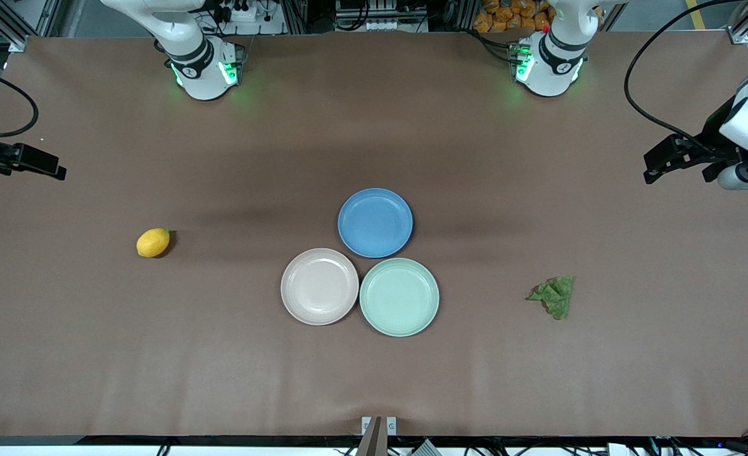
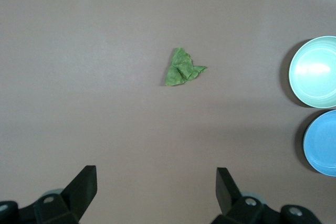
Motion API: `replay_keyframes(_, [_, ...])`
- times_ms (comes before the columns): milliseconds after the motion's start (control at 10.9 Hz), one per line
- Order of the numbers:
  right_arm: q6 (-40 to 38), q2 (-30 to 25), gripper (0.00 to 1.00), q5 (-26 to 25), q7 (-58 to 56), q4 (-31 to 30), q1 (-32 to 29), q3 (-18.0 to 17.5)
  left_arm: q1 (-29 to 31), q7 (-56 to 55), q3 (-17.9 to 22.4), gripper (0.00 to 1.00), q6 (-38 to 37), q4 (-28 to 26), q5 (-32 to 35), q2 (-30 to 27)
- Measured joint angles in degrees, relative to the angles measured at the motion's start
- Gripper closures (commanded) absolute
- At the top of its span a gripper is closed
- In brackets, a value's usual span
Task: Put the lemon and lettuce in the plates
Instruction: 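Move the left gripper down toward the green lettuce leaf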
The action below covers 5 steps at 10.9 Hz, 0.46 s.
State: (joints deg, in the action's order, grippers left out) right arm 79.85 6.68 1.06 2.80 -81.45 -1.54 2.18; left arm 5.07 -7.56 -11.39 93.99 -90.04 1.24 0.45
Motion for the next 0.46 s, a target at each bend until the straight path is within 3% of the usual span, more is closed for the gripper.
replay_keyframes(457, [0.00,0.01,0.00,-0.02,0.00,0.00,0.00,0.01,0.13,0.40,0.11,0.00,0.41,-0.19,0.00,1.56])
